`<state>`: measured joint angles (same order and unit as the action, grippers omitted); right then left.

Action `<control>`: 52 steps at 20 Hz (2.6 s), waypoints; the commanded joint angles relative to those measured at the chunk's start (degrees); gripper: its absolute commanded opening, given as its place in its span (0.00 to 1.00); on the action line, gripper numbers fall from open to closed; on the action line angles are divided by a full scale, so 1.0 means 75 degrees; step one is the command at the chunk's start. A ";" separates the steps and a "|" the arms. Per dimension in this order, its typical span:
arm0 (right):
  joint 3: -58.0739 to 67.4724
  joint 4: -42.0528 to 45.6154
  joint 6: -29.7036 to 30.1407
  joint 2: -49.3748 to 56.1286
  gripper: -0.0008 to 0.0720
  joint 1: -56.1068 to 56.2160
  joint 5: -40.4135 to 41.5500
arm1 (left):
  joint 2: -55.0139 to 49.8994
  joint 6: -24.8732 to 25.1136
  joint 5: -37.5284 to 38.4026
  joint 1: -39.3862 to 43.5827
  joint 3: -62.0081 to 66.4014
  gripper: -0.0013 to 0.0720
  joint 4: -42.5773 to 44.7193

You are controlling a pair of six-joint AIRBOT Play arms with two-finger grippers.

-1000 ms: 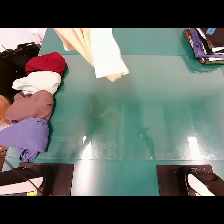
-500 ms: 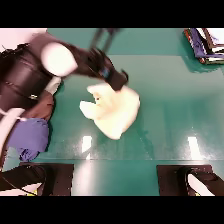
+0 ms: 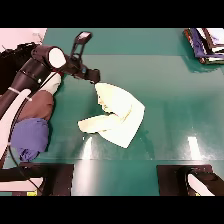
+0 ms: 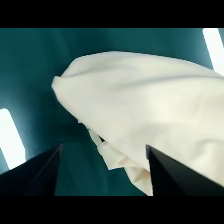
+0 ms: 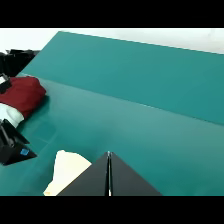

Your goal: Fold the shirts.

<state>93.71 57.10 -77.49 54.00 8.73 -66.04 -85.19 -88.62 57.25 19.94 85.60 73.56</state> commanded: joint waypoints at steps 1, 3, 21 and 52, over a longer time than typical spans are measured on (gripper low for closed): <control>-0.0326 -0.0012 -0.0009 -0.0006 0.03 -0.0003 -0.0023 | -0.1043 0.0312 -0.0385 -0.1037 -0.0265 0.87 -0.1816; -0.0615 -0.0015 -0.0009 -0.0006 0.03 -0.0003 -0.0020 | -0.1588 0.0525 -0.0749 -0.1093 -0.0265 0.87 -0.2320; -0.4345 0.0000 -0.0708 -0.0003 0.03 0.0000 -0.0589 | -0.1384 0.1676 -0.0758 -0.1612 0.1259 0.05 -0.2492; -0.0061 0.1346 -0.0493 0.1760 0.03 0.1090 -0.0073 | 0.4284 0.1617 -0.0297 -0.1664 0.1539 0.05 -0.0376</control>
<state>84.73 62.43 -80.18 75.09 21.52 -62.50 -62.85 -76.62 56.05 7.51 97.14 69.67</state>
